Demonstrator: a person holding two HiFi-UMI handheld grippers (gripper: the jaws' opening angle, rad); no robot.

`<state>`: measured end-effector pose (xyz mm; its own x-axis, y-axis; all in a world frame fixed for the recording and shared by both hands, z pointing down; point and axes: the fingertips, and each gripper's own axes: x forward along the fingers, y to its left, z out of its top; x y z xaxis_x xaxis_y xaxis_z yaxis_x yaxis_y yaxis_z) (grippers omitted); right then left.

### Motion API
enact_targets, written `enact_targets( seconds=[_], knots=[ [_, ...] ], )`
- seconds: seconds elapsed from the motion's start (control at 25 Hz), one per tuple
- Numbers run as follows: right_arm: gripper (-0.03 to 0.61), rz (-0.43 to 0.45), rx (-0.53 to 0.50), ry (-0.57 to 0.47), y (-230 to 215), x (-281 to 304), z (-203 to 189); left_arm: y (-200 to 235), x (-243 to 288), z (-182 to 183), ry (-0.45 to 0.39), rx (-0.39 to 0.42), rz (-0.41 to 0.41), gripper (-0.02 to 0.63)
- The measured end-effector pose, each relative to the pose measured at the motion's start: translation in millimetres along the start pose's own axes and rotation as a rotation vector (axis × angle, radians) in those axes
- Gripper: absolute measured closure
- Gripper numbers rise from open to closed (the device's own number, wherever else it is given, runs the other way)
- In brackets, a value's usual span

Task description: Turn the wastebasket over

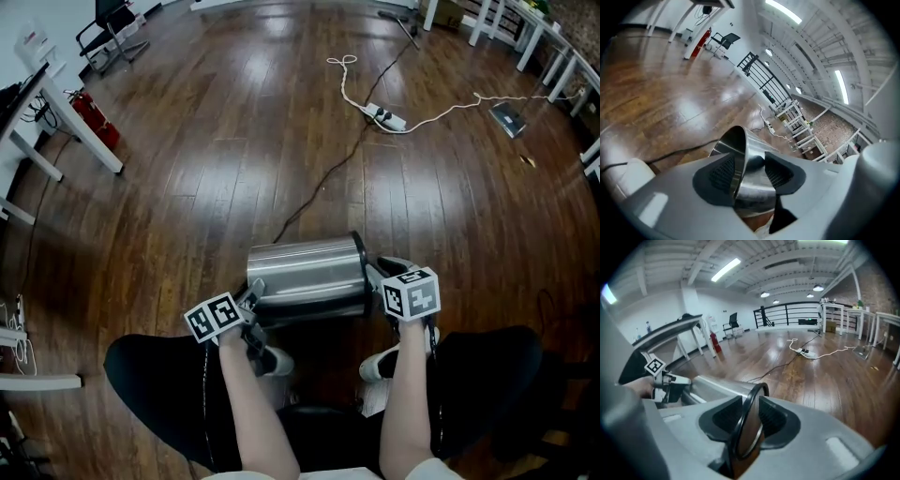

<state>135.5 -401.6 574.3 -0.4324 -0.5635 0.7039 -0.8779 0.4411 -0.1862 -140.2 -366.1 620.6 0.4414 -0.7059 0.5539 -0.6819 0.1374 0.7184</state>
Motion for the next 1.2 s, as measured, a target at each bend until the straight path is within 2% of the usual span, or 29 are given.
enact_targets(
  seconds=[0.08,0.2,0.36,0.44,0.56,0.76,0.84,0.96,1.0,1.08,1.2],
  knots=[
    [0.477,0.006,-0.005,0.068,0,3,-12,-3,1,0,-0.002,-0.028,-0.030,0.444],
    [0.477,0.065,0.033,0.109,8,10,-29,-7,3,2,0.005,0.000,-0.031,0.457],
    [0.490,0.042,0.039,0.108,3,14,-37,-28,0,6,0.007,0.010,-0.099,0.494],
    [0.489,0.062,0.067,0.104,-5,12,-41,-48,-3,15,0.006,0.051,-0.151,0.514],
    [0.489,0.093,0.174,0.072,-15,11,-50,-90,-3,30,0.023,0.214,-0.172,0.529],
    [0.483,0.076,0.340,0.074,-35,19,-86,-172,7,28,0.104,0.658,-0.069,0.528],
    [0.483,0.066,0.398,0.069,-44,22,-103,-201,18,12,0.138,0.792,-0.068,0.525],
    [0.494,-0.044,0.376,0.119,-64,25,-127,-239,38,-21,0.155,0.888,-0.163,0.525],
    [0.588,-0.094,0.339,0.157,-69,26,-135,-249,43,-32,0.162,0.904,-0.196,0.526],
    [0.589,-0.152,0.298,0.218,-71,28,-150,-265,53,-53,0.177,0.946,-0.230,0.529],
    [0.592,-0.127,0.430,0.177,-69,24,-161,-276,63,-76,0.194,1.059,-0.219,0.529]
  ],
)
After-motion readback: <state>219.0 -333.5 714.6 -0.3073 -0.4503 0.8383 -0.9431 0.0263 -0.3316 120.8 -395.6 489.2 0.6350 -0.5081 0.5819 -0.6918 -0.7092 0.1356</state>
